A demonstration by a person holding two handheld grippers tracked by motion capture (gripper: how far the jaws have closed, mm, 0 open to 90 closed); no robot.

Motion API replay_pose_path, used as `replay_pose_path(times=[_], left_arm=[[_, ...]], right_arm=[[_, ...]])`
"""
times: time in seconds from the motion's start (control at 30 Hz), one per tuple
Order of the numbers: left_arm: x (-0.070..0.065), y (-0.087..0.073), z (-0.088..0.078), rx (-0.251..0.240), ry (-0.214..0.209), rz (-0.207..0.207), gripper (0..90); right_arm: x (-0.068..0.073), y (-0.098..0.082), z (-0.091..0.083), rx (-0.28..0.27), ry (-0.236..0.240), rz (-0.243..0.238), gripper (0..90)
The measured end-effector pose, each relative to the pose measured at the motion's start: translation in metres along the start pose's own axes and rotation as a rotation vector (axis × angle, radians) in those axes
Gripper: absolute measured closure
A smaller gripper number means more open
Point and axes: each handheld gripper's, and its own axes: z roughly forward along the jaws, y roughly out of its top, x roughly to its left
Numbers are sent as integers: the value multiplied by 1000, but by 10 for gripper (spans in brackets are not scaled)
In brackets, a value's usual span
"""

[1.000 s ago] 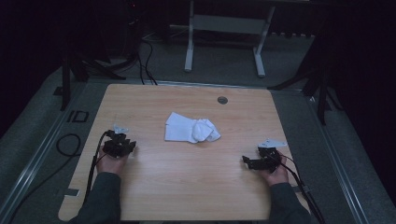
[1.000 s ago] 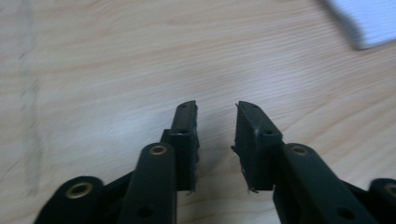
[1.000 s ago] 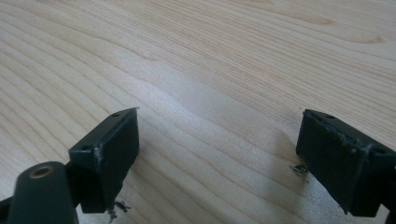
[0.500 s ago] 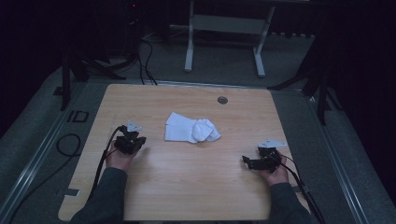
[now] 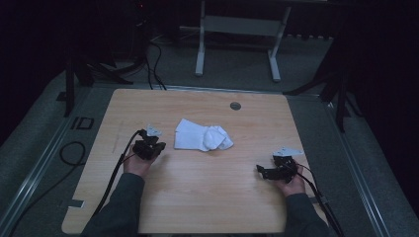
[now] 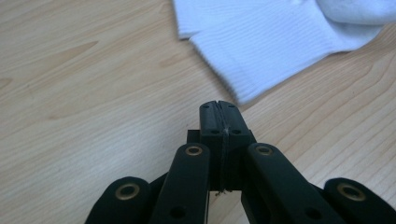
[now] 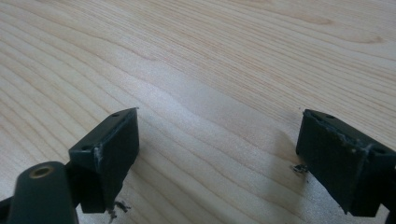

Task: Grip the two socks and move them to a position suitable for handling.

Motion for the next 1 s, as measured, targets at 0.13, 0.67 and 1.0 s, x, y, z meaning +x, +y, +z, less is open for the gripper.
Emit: replay_pose_path(times=[0.13,0.67,1.0], left_arm=[[-4,7,2,-14,-10,1,900],[-30,32,28,-28,-67,39,900],[-33,32,43,-17,-80,12,900]], right_arm=[[0,0,0,0,0,0,130],[0,0,0,0,-1,0,132],[0,0,0,0,-1,0,132]])
